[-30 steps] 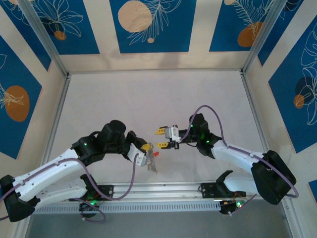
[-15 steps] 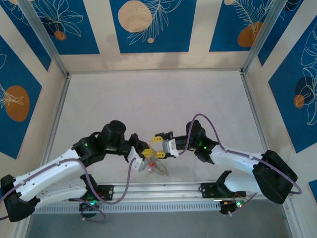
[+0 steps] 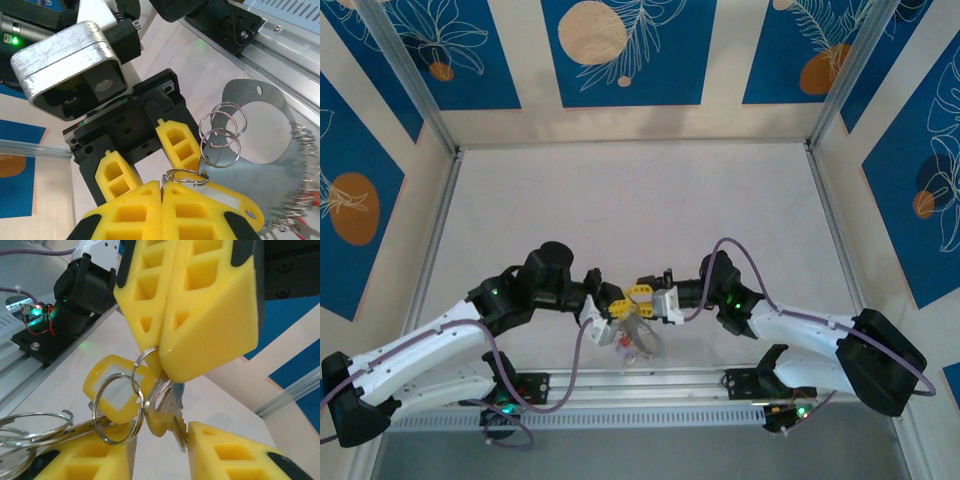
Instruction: Put the keys on the keyring
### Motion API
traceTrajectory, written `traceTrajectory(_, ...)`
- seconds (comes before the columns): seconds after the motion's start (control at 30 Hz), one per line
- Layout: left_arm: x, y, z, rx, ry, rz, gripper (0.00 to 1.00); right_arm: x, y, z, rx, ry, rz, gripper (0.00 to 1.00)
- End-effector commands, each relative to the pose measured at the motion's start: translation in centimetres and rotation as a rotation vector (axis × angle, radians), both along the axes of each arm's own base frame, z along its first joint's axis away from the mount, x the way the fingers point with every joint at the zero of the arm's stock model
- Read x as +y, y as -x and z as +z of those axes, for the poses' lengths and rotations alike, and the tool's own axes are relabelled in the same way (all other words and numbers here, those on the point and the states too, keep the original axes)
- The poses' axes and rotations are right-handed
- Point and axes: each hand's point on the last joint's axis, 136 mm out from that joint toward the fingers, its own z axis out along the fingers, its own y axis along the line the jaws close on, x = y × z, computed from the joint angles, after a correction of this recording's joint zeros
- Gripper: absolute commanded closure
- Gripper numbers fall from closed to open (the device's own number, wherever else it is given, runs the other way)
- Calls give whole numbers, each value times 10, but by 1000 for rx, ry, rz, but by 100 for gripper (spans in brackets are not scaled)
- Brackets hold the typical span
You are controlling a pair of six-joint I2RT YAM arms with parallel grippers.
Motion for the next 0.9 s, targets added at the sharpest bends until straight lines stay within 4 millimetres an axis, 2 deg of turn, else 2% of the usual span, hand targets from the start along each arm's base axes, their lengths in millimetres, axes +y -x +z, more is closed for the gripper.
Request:
traceTrajectory(0.0, -6, 6, 13, -22, 60, -48, 100, -3, 2, 5, -36, -27, -20, 71)
traceTrajectory(0.1, -6, 7, 11, -14, 59, -51, 100, -4, 2, 9, -38, -44, -23, 76)
traceTrajectory(0.63, -11, 7, 10, -13, 74, -61, 100, -5, 2, 23, -27, -115, -25, 78)
traceTrajectory(0.87, -9, 6, 8, -14, 72, -46, 100, -6, 0, 26, -55, -136, -49, 93)
